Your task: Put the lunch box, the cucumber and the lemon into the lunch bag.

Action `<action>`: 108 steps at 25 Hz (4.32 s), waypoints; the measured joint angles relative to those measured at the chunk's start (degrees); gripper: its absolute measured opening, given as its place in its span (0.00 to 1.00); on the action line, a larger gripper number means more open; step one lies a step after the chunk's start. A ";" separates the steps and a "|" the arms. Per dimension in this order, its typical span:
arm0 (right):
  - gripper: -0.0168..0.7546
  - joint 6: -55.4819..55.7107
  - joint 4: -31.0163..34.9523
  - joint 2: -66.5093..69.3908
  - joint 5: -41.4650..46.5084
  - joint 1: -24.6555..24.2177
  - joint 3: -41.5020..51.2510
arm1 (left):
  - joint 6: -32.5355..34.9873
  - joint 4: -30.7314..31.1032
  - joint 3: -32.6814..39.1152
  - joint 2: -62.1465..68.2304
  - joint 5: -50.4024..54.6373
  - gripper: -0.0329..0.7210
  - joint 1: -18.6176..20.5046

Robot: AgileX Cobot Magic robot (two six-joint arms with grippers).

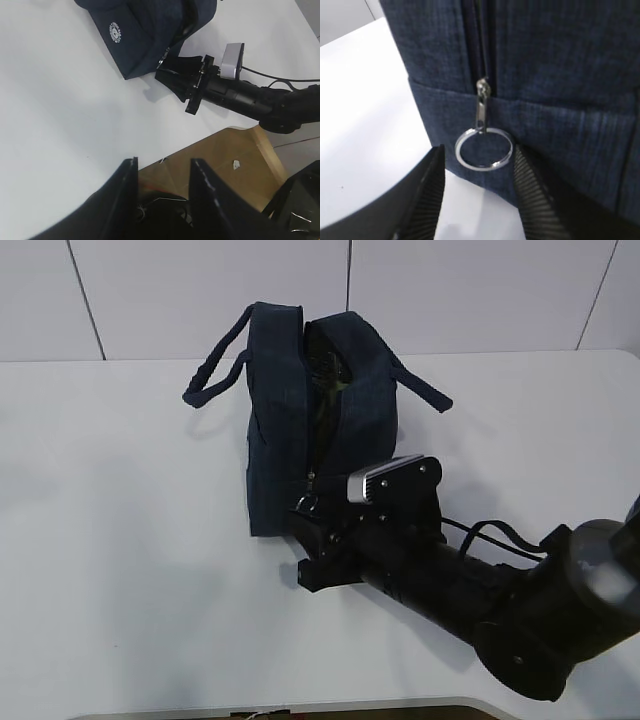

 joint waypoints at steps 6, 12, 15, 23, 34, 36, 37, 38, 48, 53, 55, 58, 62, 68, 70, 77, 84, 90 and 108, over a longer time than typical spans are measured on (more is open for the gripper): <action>0.51 0.00 -1.81 0.00 -1.93 0.00 0.00 | 0.00 -0.26 0.00 0.00 0.00 0.37 0.00; 0.51 0.00 -8.06 0.00 -2.21 0.00 0.00 | 0.00 -0.26 0.00 0.00 0.00 0.37 0.00; 0.51 0.00 -7.92 0.00 -2.33 0.00 0.00 | 0.00 -0.37 0.00 0.00 0.00 0.37 0.00; 0.51 0.00 -4.38 0.00 -2.32 0.00 0.00 | 0.00 -0.37 0.00 0.00 0.00 0.37 0.00; 0.51 -1.15 1.90 0.00 -1.54 0.00 2.21 | 0.00 -0.44 0.00 0.00 0.00 0.37 0.00; 0.51 -1.15 1.90 0.00 -2.28 0.00 3.93 | 0.00 -0.44 0.00 0.00 0.00 0.37 0.00; 0.51 -1.15 1.90 0.00 -3.34 0.00 4.75 | 0.00 -0.44 0.00 0.00 0.00 0.37 0.00; 0.51 -1.15 1.90 0.00 -4.04 0.00 5.66 | 0.00 -0.44 0.00 0.00 0.00 0.37 0.00; 0.51 -1.35 1.47 0.00 -4.90 0.00 6.33 | 0.00 -0.44 0.00 0.00 0.00 0.37 0.00; 0.51 -1.47 1.47 0.00 -4.93 0.00 4.20 | 0.00 -0.58 0.00 0.00 0.00 0.37 0.00; 0.51 -1.58 1.47 0.00 -4.93 0.00 3.50 | 0.00 -0.58 0.00 0.00 0.00 0.37 0.00; 0.51 -1.92 1.47 0.00 -4.93 0.00 2.32 | 0.00 -0.58 0.00 0.00 0.00 0.37 0.00; 0.51 -2.24 1.36 0.00 -4.45 0.00 1.28 | 0.00 -0.58 0.00 0.00 0.00 0.37 0.00; 0.51 -2.34 -0.31 0.00 -1.93 0.00 -0.35 | 0.00 -0.58 0.00 0.00 0.00 0.37 0.00; 0.51 -2.34 -2.72 0.00 -1.54 0.00 -0.80 | 0.00 -0.58 0.00 0.00 0.00 0.37 0.00; 0.51 -2.34 -5.19 0.00 -1.42 0.00 -1.39 | 0.00 -0.62 0.00 0.00 0.00 0.37 0.00; 0.51 -2.34 -4.05 0.00 -1.32 0.00 -1.39 | 0.00 -0.62 0.00 0.00 0.00 0.37 0.00; 0.47 -2.34 -3.84 0.00 -1.10 0.00 -1.39 | 0.00 -0.62 0.00 0.00 0.00 0.37 0.00; 0.34 -2.34 -2.04 0.00 0.16 0.00 -1.39 | 0.00 -0.96 0.00 0.00 0.00 0.37 0.00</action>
